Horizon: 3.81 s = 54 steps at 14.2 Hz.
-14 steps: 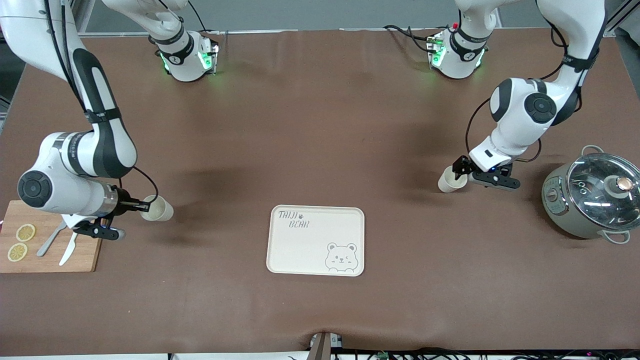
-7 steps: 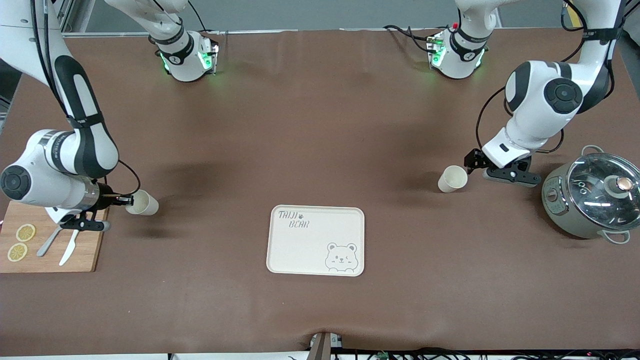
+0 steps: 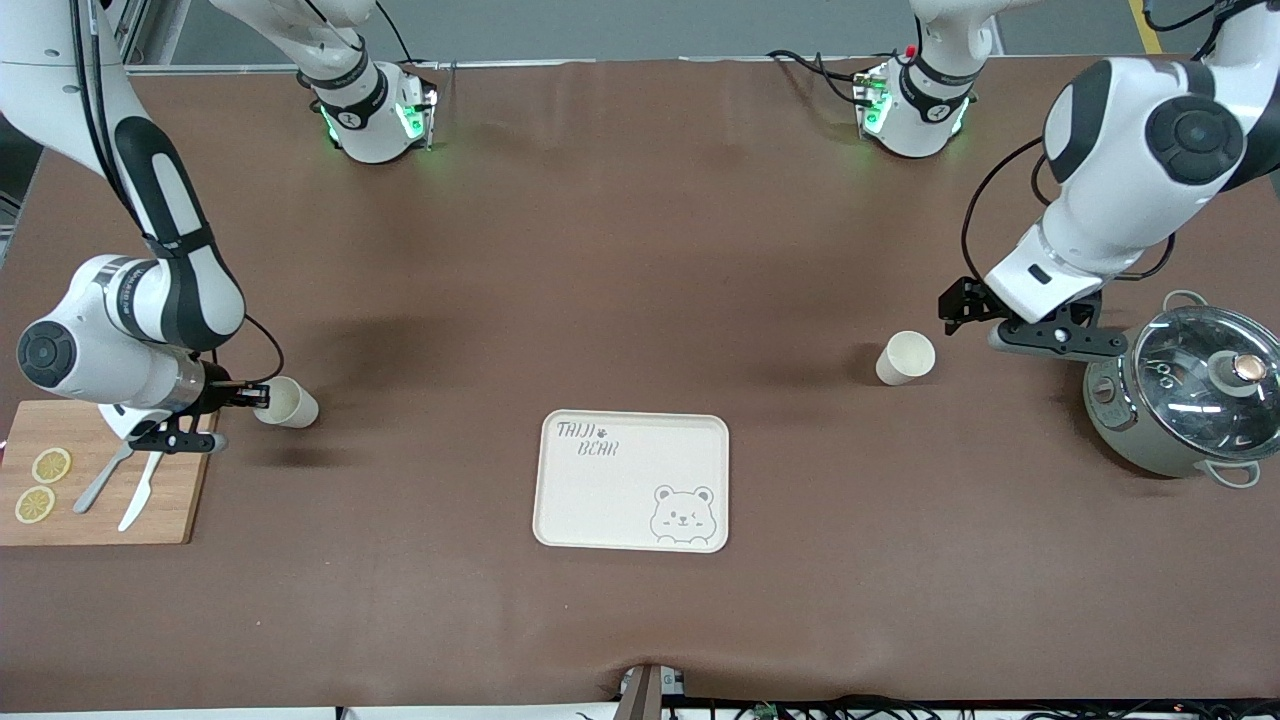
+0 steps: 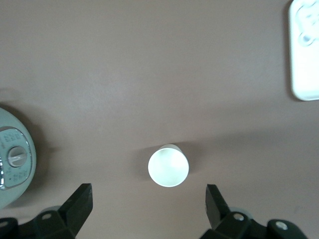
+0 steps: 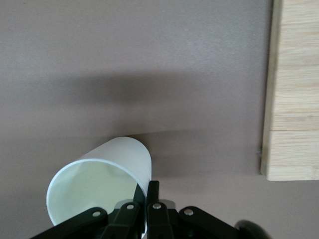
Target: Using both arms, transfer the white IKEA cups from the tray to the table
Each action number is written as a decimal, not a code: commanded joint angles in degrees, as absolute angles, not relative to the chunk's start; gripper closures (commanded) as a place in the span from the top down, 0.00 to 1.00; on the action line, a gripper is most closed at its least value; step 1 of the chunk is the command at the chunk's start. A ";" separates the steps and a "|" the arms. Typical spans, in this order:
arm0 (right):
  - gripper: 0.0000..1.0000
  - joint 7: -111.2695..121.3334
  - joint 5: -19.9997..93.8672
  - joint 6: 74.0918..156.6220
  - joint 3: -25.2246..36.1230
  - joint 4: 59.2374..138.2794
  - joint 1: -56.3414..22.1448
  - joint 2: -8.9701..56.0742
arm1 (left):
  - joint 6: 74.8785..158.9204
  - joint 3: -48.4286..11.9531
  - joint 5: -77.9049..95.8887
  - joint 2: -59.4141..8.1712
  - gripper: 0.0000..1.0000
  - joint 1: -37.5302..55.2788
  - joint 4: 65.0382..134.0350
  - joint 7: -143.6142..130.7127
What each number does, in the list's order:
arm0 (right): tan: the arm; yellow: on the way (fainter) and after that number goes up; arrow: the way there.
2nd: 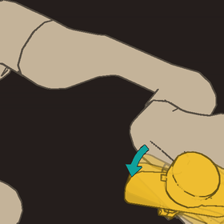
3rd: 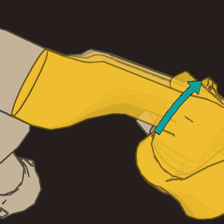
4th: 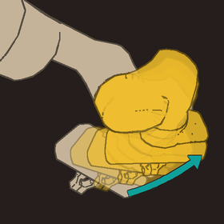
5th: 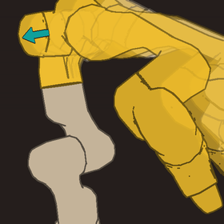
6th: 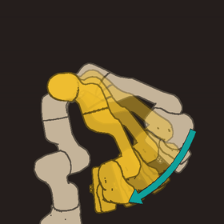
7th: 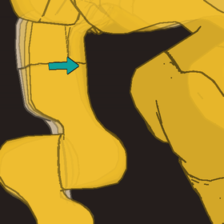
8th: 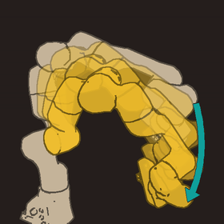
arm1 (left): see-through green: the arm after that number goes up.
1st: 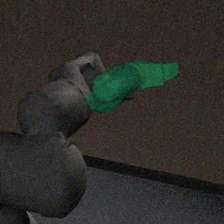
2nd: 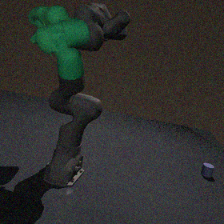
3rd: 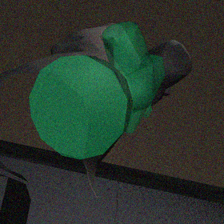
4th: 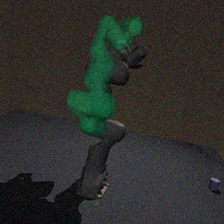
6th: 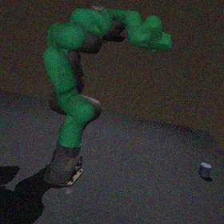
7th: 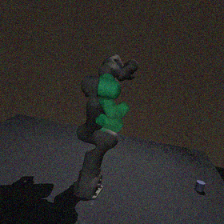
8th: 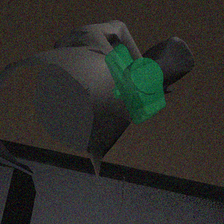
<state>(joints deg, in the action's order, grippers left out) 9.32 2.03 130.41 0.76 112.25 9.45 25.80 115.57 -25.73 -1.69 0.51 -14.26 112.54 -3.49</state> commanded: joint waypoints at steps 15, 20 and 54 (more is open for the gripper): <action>1.00 9.05 1.14 106.63 -0.79 97.85 10.11 23.73 | 99.76 -27.86 -1.14 -4.22 1.00 -11.60 93.25 -13.45; 1.00 9.84 1.32 104.61 -1.14 90.89 9.93 24.17 | 97.83 -12.35 -1.06 -2.99 1.00 0.14 93.25 -9.24; 1.00 1.32 -0.09 88.59 0.70 93.68 1.76 0.09 | 95.45 -7.73 -0.70 -3.69 1.00 1.93 91.23 -1.58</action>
